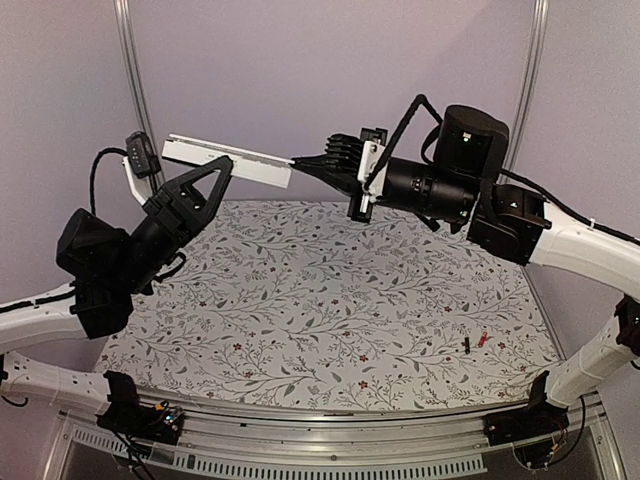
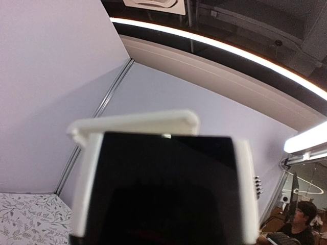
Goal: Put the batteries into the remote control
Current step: Remove the battery cover from the remote control, then place the battery cover at the center of the board.
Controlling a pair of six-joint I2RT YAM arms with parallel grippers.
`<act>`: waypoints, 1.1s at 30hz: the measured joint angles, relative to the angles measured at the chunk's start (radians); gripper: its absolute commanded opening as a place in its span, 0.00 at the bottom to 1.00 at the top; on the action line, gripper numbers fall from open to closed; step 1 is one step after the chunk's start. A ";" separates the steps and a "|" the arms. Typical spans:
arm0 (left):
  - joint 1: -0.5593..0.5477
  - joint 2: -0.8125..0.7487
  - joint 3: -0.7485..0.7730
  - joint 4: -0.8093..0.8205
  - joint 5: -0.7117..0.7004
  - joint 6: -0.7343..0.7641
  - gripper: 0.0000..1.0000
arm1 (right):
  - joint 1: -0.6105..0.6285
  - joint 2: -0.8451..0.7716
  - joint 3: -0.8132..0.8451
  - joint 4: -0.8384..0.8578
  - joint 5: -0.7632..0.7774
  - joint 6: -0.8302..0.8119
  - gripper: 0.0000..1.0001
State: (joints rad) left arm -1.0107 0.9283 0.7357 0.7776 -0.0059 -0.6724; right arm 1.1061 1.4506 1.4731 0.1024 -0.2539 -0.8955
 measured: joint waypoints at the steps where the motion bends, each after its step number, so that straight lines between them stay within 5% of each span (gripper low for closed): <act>1: 0.000 0.000 -0.002 -0.004 -0.003 0.004 0.00 | 0.000 0.000 0.000 0.002 0.009 0.014 0.00; 11: 0.001 -0.003 -0.065 -0.047 -0.048 0.032 0.00 | -0.048 0.000 0.067 0.018 0.109 0.247 0.00; 17: 0.001 -0.056 -0.108 -0.069 -0.067 0.081 0.00 | -0.254 0.000 0.085 -0.042 0.142 0.636 0.00; 26: 0.001 -0.166 -0.182 -0.130 -0.093 0.171 0.00 | -0.594 -0.005 -0.454 -0.081 -0.061 1.339 0.00; 33: 0.001 -0.211 -0.197 -0.170 -0.087 0.179 0.00 | -0.649 0.012 -0.627 -0.020 -0.150 1.582 0.00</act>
State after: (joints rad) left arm -1.0100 0.7174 0.5388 0.6075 -0.0933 -0.4934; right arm 0.4576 1.4628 0.8463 0.0826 -0.4038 0.6865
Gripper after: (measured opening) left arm 0.259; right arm 0.004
